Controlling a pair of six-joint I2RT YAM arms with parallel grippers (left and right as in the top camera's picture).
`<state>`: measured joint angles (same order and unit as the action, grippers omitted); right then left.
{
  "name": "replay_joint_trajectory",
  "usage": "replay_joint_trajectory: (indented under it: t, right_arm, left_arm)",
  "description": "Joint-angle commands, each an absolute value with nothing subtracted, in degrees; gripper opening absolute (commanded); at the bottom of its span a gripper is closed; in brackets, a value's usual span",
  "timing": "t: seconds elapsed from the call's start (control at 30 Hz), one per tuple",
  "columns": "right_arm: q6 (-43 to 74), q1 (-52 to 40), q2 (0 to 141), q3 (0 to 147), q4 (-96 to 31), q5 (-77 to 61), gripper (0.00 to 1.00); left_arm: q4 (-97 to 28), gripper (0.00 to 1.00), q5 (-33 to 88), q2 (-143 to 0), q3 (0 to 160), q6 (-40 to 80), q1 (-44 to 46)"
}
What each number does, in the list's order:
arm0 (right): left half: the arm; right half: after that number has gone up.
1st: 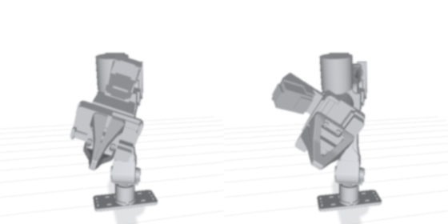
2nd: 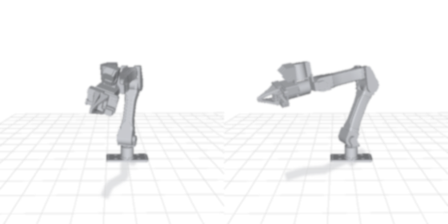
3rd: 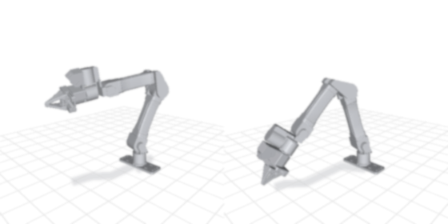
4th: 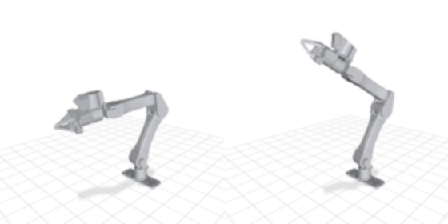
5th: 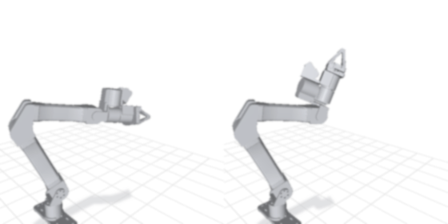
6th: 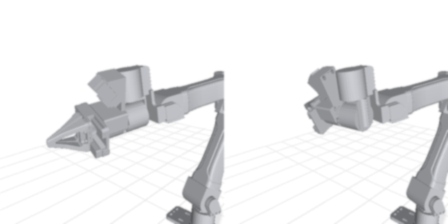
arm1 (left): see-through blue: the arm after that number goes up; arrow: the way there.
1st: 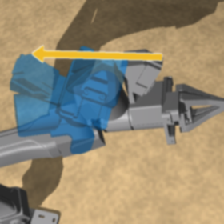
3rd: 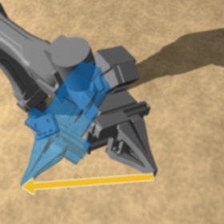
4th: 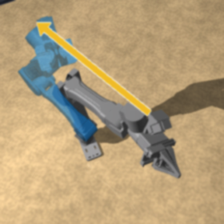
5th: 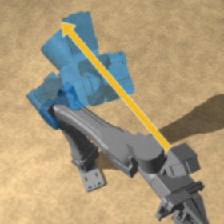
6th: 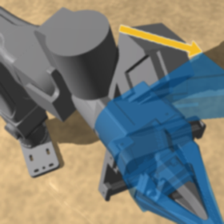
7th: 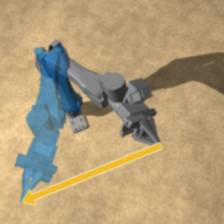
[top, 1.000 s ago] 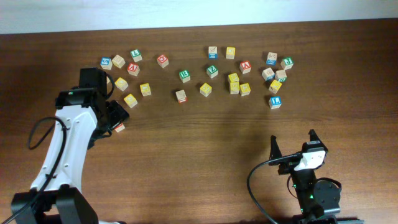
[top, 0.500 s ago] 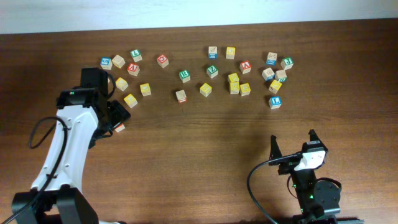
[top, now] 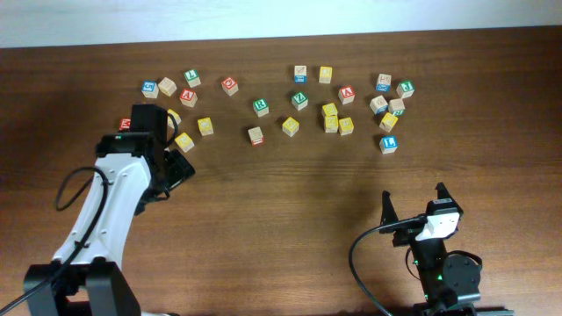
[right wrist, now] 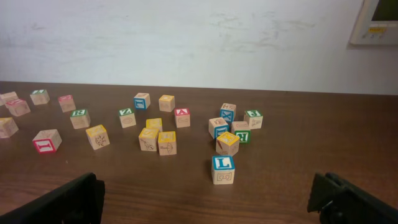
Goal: Spell out ICRA
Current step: 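Lower the left gripper and grasp the red I block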
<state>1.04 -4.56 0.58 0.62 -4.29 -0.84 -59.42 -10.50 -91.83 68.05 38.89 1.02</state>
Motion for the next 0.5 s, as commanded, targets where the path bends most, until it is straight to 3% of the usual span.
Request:
replay_joint_trajectory:
  t: [0.0,0.23,0.47]
  right_arm:
    - [0.9,-4.9,0.2,0.3,-4.7,-0.4,0.98]
    - [0.9,-4.9,0.2,0.3,-4.7,-0.4,0.98]
    - [0.9,-4.9,0.2,0.3,-4.7,-0.4,0.98]
  left_arm:
    - [-58.7,0.99,-10.1,-92.1,67.4,39.9,1.1]
    - [-57.3,0.99,-8.8,-92.1,67.4,39.9,1.1]
    - [-47.5,0.98,-9.0,-95.3,65.3,39.9,1.1]
